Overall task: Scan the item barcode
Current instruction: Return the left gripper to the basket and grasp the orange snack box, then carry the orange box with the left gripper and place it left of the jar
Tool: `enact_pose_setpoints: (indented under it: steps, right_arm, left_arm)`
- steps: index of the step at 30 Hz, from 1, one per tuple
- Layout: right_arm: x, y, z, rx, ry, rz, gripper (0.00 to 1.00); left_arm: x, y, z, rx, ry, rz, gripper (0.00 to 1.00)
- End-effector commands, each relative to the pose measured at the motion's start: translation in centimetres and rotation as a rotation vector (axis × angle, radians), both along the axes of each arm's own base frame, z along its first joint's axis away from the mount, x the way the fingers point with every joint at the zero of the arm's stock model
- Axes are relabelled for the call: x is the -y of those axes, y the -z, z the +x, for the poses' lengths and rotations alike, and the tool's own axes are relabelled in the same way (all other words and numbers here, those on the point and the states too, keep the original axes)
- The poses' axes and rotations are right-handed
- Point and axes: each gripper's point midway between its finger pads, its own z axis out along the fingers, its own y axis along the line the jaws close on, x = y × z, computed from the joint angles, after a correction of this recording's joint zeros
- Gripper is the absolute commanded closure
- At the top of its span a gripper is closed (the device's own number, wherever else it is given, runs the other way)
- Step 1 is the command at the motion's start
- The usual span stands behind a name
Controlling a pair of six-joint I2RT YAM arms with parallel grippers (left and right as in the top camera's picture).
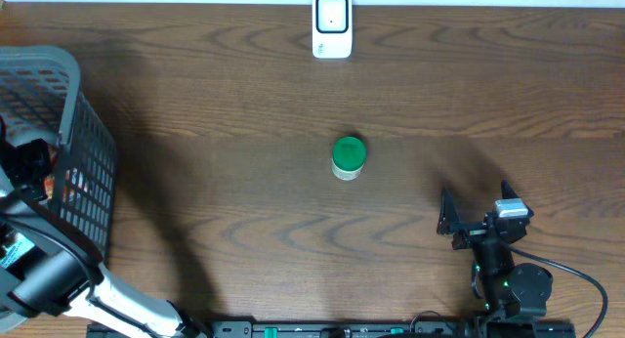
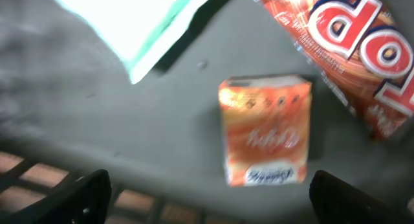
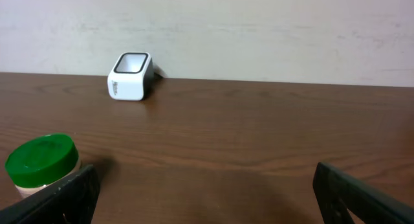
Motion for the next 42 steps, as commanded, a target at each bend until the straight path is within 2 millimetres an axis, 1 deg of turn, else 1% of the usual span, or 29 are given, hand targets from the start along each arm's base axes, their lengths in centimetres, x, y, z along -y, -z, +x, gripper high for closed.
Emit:
enact_pose_setpoints:
  steps: [1,6,9,12,14,15,16,17,18,20,21,24,27,29,31,32,34,36,37,38,40,41,42]
  right_arm:
    - [0.0,0.0,0.0,-0.001,0.002,0.014,0.01]
    - [0.0,0.0,0.0,-0.001,0.002,0.014,0.01]
    - [0.0,0.0,0.0,-0.001,0.002,0.014,0.01]
    - [0.0,0.0,0.0,-0.001,0.002,0.014,0.01]
    - [0.0,0.0,0.0,-0.001,0.002,0.014,0.01]
    - [0.0,0.0,0.0,-0.001,0.002,0.014,0.01]
    - [0.0,0.0,0.0,-0.001,0.002,0.014,0.01]
    - [0.0,0.0,0.0,-0.001,0.002,0.014,0.01]
    - [0.0,0.0,0.0,-0.001,0.002,0.014,0.01]
    - [0.0,0.0,0.0,-0.001,0.002,0.014,0.01]
    - [0.0,0.0,0.0,-0.001,0.002,0.014,0.01]
    - [0.0,0.0,0.0,-0.001,0.002,0.013,0.01]
    - [0.0,0.0,0.0,-0.001,0.002,0.014,0.01]
    - [0.0,0.0,0.0,-0.001,0.002,0.013,0.01]
    - [0.0,0.0,0.0,-0.001,0.002,0.014,0.01]
    - [0.0,0.0,0.0,-0.001,0.002,0.014,0.01]
    - [0.0,0.0,0.0,-0.001,0.002,0.014,0.01]
    - [0.0,0.0,0.0,-0.001,0.002,0.014,0.01]
    - [0.0,0.0,0.0,-0.001,0.002,0.014,0.01]
    - [0.0,0.0,0.0,-0.001,0.002,0.014,0.01]
    - [0.0,0.0,0.0,-0.001,0.002,0.014,0.01]
    - [0.0,0.0,0.0,-0.001,0.002,0.013,0.01]
    - [0.0,0.0,0.0,-0.001,0.002,0.014,0.01]
  left_arm:
    - [-0.1,2.0,0.8,-0.016,-0.009,-0.007,0.02]
    - [-0.1,4.6,2.7,-0.015,0.023,-0.005,0.02]
    - [0.2,6.1,3.6,-0.023,0.045,-0.011,0.02]
    - [0.8,7.6,3.9,-0.048,0.061,-0.031,0.02]
    - [1.0,8.3,3.7,-0.067,0.063,-0.044,0.02]
    - [1.1,8.6,3.5,-0.077,0.063,-0.051,0.0]
    - [1.2,8.8,3.3,-0.086,0.064,-0.057,0.08]
    - [1.3,8.8,3.1,-0.095,0.067,-0.062,0.2]
    - [1.3,8.8,3.0,-0.098,0.071,-0.065,0.27]
    - [1.4,8.4,2.8,-0.1,0.1,-0.07,0.32]
    - [1.3,8.2,2.7,-0.101,0.12,-0.072,0.37]
    - [1.3,7.1,1.8,-0.11,0.124,-0.085,0.44]
    - [0.9,4.8,0.6,-0.11,0.108,-0.09,0.46]
    - [0.6,2.6,0.1,-0.086,0.112,-0.075,0.48]
    - [0.3,-0.3,-0.5,-0.037,0.115,-0.043,0.48]
    - [0.3,-2.0,-0.7,-0.004,0.112,-0.019,0.49]
    - [0.4,-6.2,-0.9,0.1,0.126,0.045,0.49]
    - [1.0,-10.3,-1.1,0.212,0.12,0.11,0.49]
    - [1.8,-13.6,-1.2,0.307,0.124,0.16,0.49]
    - [2.4,-15.3,-1.3,0.358,0.133,0.183,0.49]
    - [4.5,-19.7,-1.2,0.509,0.188,0.243,0.49]
    - [6.2,-22.1,-1.2,0.593,0.235,0.273,0.48]
    - [7.8,-24.0,-1.3,0.66,0.272,0.298,0.49]
